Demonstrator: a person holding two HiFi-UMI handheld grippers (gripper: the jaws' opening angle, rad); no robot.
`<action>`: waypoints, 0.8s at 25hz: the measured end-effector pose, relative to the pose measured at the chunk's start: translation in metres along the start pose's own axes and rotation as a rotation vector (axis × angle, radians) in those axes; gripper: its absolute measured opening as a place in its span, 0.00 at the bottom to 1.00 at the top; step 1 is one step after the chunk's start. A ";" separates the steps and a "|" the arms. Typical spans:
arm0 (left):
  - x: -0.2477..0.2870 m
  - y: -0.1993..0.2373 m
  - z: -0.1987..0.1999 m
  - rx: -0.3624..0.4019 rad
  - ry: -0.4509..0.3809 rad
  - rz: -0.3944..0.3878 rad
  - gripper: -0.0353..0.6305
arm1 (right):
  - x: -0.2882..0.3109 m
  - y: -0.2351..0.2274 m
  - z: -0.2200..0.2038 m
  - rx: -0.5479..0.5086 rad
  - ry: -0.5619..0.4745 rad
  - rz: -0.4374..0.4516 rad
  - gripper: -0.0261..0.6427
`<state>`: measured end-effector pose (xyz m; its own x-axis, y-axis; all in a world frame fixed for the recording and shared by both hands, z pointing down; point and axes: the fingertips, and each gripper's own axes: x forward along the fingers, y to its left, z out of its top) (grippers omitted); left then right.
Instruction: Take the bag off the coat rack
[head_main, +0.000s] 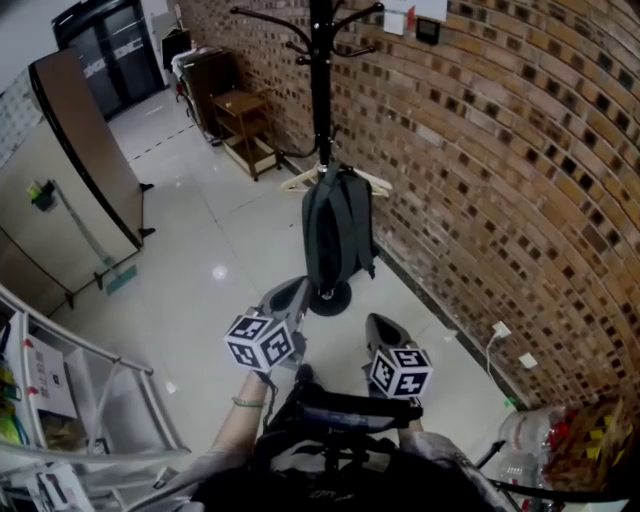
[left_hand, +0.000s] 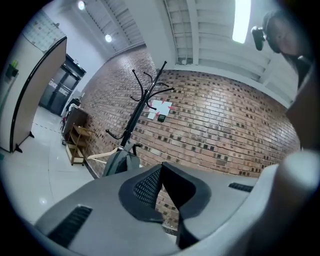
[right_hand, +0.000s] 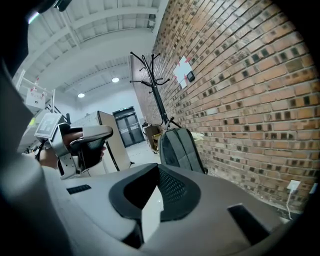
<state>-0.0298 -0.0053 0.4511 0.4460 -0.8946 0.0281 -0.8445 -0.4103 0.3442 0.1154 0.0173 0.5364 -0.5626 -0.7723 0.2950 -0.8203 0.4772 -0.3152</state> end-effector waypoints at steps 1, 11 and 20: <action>0.007 0.007 0.002 0.005 0.003 0.000 0.06 | 0.007 -0.001 0.002 0.003 -0.001 -0.004 0.04; 0.099 0.083 0.036 0.028 0.070 -0.119 0.14 | 0.105 -0.018 0.029 0.051 -0.020 -0.083 0.04; 0.190 0.150 0.057 0.042 0.182 -0.259 0.21 | 0.175 -0.031 0.067 0.095 -0.077 -0.183 0.04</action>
<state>-0.0885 -0.2467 0.4546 0.6906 -0.7143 0.1134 -0.7056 -0.6310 0.3226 0.0493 -0.1611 0.5371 -0.3925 -0.8741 0.2861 -0.8927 0.2871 -0.3474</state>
